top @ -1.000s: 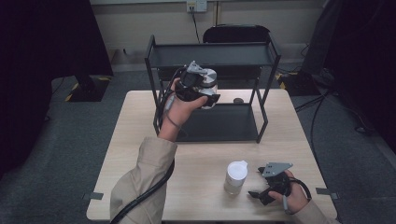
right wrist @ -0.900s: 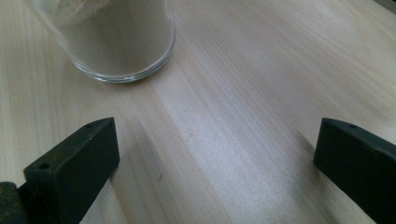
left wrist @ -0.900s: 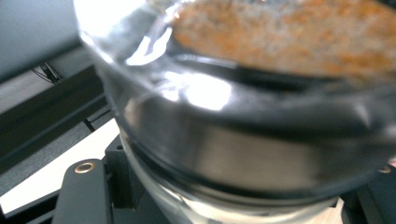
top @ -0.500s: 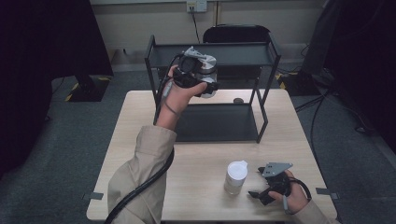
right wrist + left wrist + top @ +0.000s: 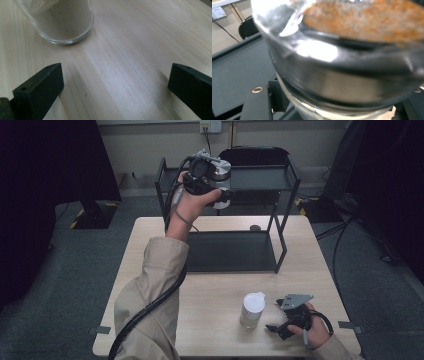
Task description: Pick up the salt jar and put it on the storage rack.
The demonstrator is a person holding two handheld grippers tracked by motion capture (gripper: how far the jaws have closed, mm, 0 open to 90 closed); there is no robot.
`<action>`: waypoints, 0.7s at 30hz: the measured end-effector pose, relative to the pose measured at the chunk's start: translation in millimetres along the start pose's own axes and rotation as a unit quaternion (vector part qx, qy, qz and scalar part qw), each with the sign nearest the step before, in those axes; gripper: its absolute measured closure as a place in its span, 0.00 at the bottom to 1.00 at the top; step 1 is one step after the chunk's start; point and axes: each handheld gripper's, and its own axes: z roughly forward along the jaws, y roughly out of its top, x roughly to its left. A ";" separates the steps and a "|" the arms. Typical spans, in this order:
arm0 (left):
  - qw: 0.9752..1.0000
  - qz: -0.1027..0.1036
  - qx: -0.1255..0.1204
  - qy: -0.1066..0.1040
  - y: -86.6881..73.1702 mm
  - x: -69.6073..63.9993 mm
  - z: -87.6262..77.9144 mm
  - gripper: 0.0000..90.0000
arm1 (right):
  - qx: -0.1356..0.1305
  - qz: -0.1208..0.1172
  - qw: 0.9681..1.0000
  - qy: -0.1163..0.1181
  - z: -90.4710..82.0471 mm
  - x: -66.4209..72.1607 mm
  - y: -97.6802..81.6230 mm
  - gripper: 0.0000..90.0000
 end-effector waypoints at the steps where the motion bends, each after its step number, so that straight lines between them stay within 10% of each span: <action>1: 1.000 0.000 0.000 0.002 1.4 0.5 -0.3 0.34 | 0.000 0.000 1.000 0.000 0.0 0.0 0.0 0.00; 21: 1.000 -0.006 0.007 0.028 33.8 17.2 13.9 0.34 | 0.000 0.000 1.000 0.000 0.1 0.1 0.0 0.00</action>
